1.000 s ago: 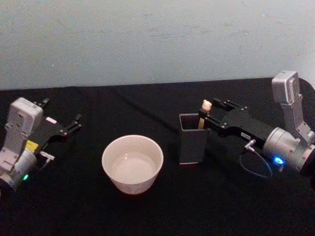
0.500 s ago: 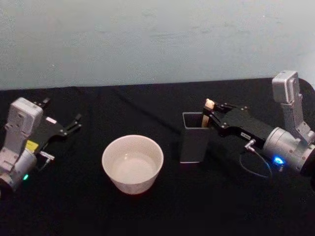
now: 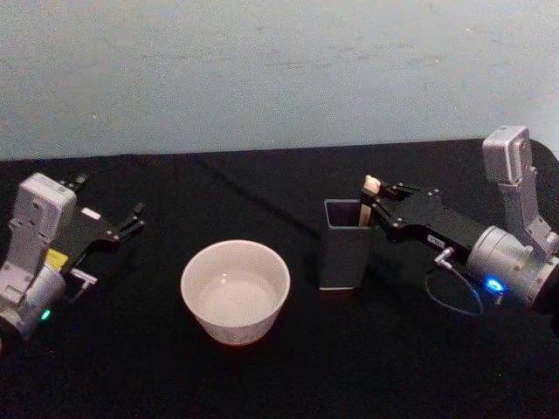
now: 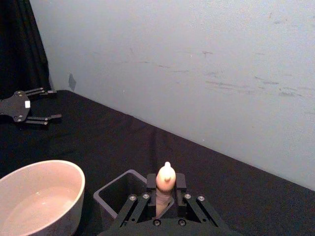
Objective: Pick up the stirring spoon with one hand, stir inside the cup, then place it back in its original position.
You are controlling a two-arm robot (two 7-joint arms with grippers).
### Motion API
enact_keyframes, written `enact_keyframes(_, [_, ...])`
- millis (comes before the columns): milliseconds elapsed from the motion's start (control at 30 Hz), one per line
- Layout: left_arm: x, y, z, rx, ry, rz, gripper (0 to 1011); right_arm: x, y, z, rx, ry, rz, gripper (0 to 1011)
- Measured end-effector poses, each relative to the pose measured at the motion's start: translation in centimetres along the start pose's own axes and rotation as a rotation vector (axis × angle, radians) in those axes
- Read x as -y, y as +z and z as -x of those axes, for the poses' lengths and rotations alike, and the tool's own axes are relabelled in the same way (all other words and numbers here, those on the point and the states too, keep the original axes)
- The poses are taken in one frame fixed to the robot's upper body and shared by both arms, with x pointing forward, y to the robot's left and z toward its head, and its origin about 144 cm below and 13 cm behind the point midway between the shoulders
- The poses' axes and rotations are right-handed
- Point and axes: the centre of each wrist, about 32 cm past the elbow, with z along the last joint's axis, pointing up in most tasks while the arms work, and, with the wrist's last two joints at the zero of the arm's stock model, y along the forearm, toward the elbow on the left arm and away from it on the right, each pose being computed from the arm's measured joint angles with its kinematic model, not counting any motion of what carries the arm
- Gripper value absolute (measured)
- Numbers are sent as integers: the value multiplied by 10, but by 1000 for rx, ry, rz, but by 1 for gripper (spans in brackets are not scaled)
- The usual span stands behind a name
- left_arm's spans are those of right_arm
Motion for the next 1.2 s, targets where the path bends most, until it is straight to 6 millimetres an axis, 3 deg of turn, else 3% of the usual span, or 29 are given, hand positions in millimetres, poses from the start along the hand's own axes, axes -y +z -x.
enact_keyframes(533, [0, 0, 0, 0, 0, 0, 1001, 3, 13, -2, -53, 45, -17, 216])
enact_keyframes(1200, [0, 0, 0, 0, 0, 0, 1001, 11, 64, -11, -107, 39, -216, 216])
